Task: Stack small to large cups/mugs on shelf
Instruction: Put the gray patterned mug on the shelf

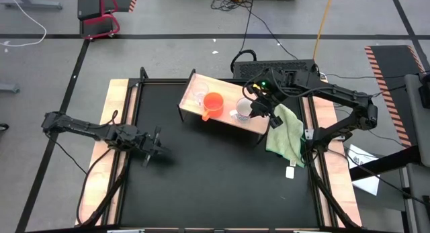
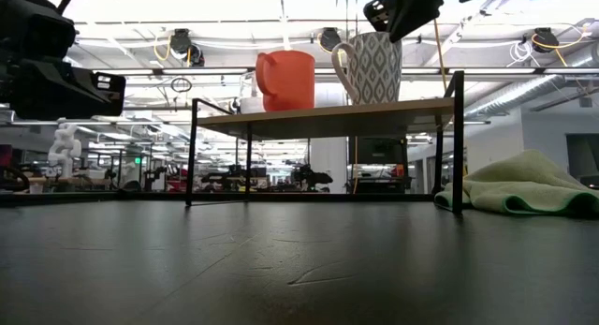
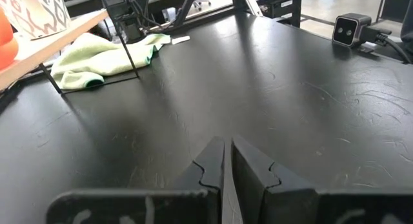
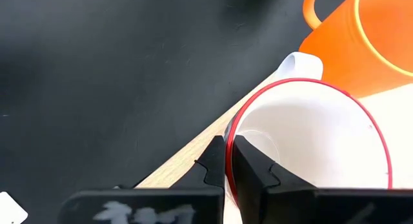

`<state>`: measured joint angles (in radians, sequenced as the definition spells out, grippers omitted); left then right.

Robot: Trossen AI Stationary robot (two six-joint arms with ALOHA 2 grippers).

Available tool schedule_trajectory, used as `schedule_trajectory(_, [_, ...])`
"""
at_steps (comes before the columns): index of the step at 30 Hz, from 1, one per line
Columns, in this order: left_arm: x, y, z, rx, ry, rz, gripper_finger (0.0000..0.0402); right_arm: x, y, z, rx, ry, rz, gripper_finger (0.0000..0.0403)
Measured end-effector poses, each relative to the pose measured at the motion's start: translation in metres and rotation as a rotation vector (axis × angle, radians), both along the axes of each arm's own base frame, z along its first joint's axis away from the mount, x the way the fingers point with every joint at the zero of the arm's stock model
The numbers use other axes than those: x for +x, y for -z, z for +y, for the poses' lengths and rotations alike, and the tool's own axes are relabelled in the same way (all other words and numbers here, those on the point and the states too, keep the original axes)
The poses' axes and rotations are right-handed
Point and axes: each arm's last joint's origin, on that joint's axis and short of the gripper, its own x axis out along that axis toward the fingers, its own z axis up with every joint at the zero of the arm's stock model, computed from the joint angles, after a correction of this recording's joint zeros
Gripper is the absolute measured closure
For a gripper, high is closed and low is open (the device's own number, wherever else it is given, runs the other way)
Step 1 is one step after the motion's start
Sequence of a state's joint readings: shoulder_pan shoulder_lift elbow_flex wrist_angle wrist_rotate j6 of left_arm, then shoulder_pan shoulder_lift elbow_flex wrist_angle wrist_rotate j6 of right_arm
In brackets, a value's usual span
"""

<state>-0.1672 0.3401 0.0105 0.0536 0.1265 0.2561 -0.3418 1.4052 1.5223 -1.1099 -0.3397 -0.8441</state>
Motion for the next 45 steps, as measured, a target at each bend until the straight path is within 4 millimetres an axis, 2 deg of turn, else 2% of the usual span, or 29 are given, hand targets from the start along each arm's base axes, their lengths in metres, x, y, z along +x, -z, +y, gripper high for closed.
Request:
schedule_trajectory(19, [0.0000,-0.0001,0.0000,-0.002,-0.001,0.000,0.0371,-0.0013,0.0007,0.0005,-0.028,-0.049,0.006,0.0399])
schedule_trajectory(35, [0.0000,0.0000,-0.0001,-0.005,0.005,0.001,0.0371,0.0003,-0.0001,-0.0001,0.018,0.035,0.004,0.0398])
schedule_trajectory(45, [-0.0001,0.0000,-0.0003,-0.008,0.008,0.002,0.0371,0.0027,-0.0004,-0.0011,0.028,0.071,-0.010,0.0357])
